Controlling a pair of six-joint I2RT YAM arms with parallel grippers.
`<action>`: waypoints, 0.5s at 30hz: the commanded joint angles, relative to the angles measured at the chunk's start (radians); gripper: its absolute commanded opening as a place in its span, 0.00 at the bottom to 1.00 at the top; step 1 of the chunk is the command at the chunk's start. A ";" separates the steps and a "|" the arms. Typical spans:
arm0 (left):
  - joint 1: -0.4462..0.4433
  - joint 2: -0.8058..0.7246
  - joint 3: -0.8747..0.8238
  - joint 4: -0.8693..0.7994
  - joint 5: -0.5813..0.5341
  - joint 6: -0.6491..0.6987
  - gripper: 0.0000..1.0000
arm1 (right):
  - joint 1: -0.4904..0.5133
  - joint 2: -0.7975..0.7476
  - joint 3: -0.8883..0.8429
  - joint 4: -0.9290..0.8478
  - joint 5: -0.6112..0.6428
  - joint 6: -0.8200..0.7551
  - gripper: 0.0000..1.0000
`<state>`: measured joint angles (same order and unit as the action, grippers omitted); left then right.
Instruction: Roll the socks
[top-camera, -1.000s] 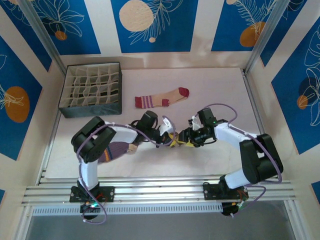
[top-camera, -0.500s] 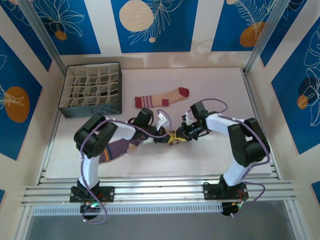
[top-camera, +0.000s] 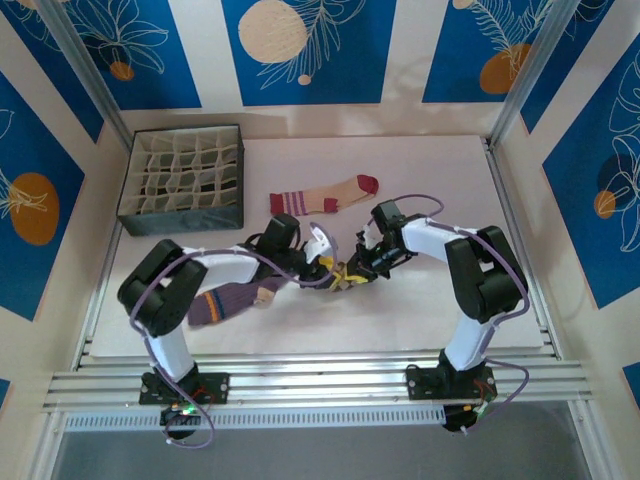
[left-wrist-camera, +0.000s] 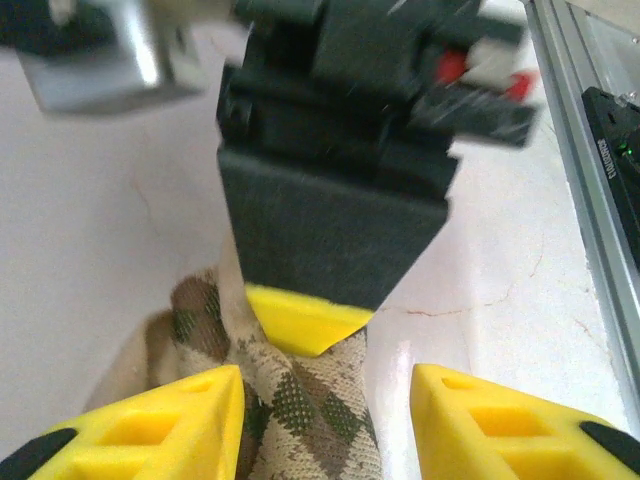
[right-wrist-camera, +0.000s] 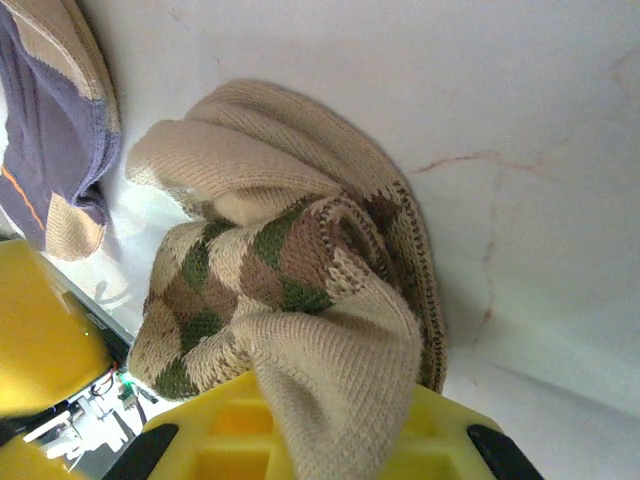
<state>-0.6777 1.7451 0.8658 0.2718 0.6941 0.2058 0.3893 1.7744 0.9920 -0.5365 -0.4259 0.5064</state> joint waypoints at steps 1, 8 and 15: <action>-0.027 -0.102 -0.064 0.037 -0.095 0.193 0.45 | 0.030 0.051 0.000 -0.096 0.087 -0.005 0.06; -0.195 -0.164 -0.194 0.116 -0.499 0.491 0.50 | 0.046 0.053 0.029 -0.121 0.099 0.005 0.06; -0.279 -0.070 -0.223 0.224 -0.677 0.552 0.50 | 0.038 0.052 0.043 -0.156 0.109 0.004 0.05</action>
<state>-0.9455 1.6417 0.6514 0.4301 0.1337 0.6868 0.4263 1.7901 1.0416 -0.6060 -0.3889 0.5068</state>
